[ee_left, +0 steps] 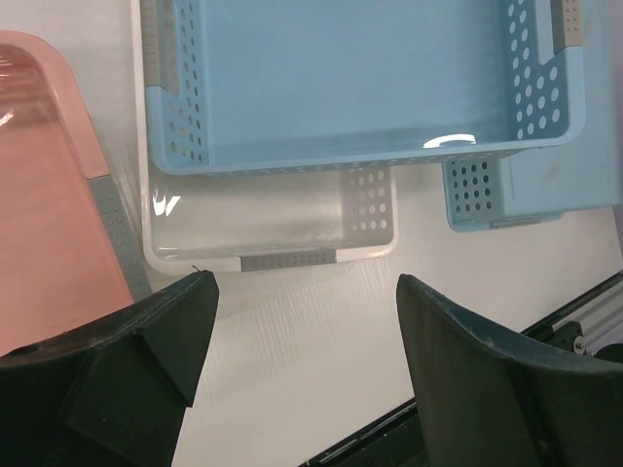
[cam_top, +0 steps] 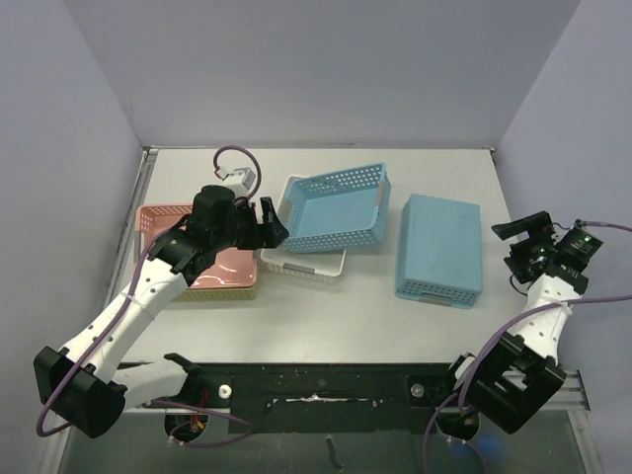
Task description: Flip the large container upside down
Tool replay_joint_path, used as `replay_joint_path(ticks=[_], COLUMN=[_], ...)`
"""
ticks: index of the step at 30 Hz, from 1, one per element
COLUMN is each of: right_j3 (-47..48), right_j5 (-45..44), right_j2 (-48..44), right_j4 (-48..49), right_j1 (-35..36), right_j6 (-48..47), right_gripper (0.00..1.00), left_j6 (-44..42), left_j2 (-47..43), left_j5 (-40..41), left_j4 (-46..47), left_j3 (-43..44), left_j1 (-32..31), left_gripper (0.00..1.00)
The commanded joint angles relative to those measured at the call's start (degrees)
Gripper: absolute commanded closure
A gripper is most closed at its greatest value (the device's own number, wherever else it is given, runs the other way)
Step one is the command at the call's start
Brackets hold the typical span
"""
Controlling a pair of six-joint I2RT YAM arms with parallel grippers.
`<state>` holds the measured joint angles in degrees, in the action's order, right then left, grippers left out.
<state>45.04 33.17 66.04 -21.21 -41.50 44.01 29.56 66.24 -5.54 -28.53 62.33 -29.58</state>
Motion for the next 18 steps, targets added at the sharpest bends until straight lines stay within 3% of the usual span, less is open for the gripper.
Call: replay_joint_path(ticks=[1, 4, 7, 10, 13, 18], right_j3=[7.5, 10.9, 11.2, 7.4, 3.6, -1.6], right_j5=[-16.1, -26.1, -26.7, -26.8, -32.6, -34.0], right_j2=[-5.8, -9.1, -11.0, -13.5, -18.0, -24.0], right_j4=[-13.1, -15.3, -16.3, -18.3, -21.6, -25.9], right_j1=[2.6, 13.2, 22.1, 31.7, 43.2, 53.4], right_j6=[-12.0, -13.0, -11.4, -5.8, 1.9, 11.8], right_gripper=[0.06, 0.04, 0.02, 0.02, 0.01, 0.01], left_j6=[-0.9, -1.5, -1.7, -1.8, -1.9, -3.1], left_j2=[-0.5, -0.7, -0.2, 0.7, 0.9, 1.4], left_j5=[1.8, 2.3, 2.4, 3.4, 6.7, 8.3], left_j4=[2.7, 4.0, 4.8, 4.7, 4.5, 4.8], left_j3=[2.3, 1.7, 1.9, 2.6, 3.0, 2.9], left_j1=[-0.2, -0.2, -0.2, -0.2, -0.2, -0.2], left_gripper=[0.25, 0.25, 0.25, 0.25, 0.25, 0.24])
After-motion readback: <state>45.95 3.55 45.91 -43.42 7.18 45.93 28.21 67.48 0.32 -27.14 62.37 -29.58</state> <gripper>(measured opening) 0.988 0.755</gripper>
